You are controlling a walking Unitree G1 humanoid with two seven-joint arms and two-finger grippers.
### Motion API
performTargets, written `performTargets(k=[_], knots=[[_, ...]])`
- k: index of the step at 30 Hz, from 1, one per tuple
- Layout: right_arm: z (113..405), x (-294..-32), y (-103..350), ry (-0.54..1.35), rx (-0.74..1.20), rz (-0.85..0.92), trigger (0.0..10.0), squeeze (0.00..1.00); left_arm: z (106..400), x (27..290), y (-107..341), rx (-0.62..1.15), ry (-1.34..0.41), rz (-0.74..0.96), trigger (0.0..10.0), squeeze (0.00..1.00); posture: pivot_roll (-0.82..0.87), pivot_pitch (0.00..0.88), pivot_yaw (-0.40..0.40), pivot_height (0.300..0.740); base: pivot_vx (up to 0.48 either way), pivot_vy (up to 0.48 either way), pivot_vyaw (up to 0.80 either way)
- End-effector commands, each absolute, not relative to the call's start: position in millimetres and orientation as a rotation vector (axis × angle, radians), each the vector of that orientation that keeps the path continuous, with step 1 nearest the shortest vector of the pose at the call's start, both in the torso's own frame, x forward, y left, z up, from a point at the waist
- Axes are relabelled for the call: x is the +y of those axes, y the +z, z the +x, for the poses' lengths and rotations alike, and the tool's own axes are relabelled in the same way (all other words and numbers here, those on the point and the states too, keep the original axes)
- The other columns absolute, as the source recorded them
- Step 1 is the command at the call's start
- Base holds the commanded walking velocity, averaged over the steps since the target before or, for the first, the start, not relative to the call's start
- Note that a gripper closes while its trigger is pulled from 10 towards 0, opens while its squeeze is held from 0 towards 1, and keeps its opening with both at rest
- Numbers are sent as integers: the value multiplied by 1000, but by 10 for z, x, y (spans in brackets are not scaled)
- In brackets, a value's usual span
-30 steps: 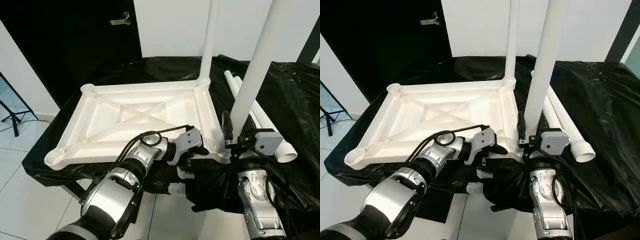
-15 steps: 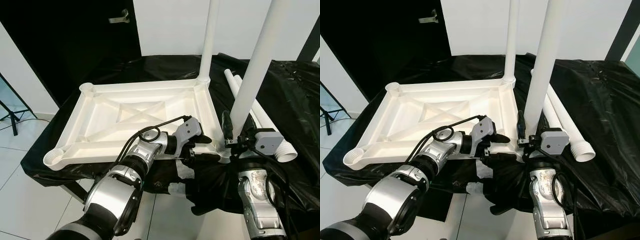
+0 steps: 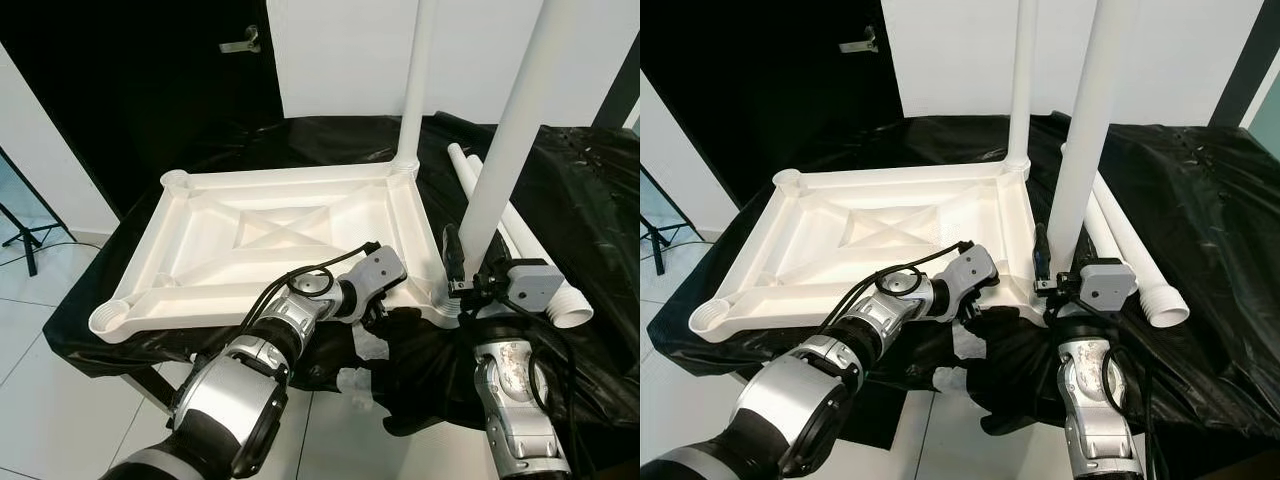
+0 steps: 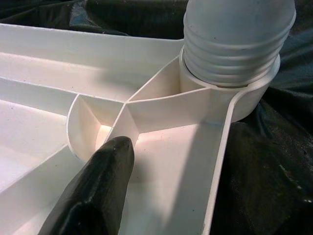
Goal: Building children table
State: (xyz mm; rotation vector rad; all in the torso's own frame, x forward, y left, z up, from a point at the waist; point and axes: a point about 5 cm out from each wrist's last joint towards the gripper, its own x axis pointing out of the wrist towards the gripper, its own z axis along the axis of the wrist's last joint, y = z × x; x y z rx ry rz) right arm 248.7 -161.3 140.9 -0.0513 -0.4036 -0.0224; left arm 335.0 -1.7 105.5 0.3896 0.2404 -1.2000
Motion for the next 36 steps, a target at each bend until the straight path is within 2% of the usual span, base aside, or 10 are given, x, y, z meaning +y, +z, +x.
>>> performTargets(k=[1,4,5,10,16,17,18,19,20,36], knots=[[2375,-1713,782,-68,-75,-60,10000,0,3390,75,924,287,-1018,409,7961,0,63,0,89,740,0,0,0],[2374,-1713,782,-68,-75,-61,10000,0,3384,70,921,290,-1026,403,7961,0,63,0,89,740,0,0,0],[2374,-1712,785,-66,-77,-64,10000,0,3358,51,917,294,-1068,395,0,0,63,0,89,740,0,0,0],[2374,-1714,788,-65,-79,-67,10000,0,3333,27,906,304,-1099,379,0,0,63,0,89,740,0,0,0],[2374,-1721,787,-65,-77,-69,10000,0,3150,-27,820,384,-1344,287,0,0,62,0,87,740,0,0,0],[2378,-1724,790,-64,-78,-71,10000,0,3105,-26,798,399,-1404,286,3608,0,62,0,87,740,0,0,0],[2383,-1726,794,-64,-79,-72,10000,0,3085,-21,776,412,-1424,303,6078,0,62,0,87,740,0,0,0],[2383,-1726,794,-64,-79,-72,10000,0,3085,-21,776,412,-1424,303,6078,0,62,0,87,740,0,0,0],[2386,-1729,797,-64,-80,-73,10000,0,3076,-22,761,425,-1429,309,10000,0,61,0,87,740,0,0,0],[2398,-1773,845,-58,-96,-97,10000,0,3023,-64,726,445,-1444,291,10000,0,51,0,86,740,0,0,0]])
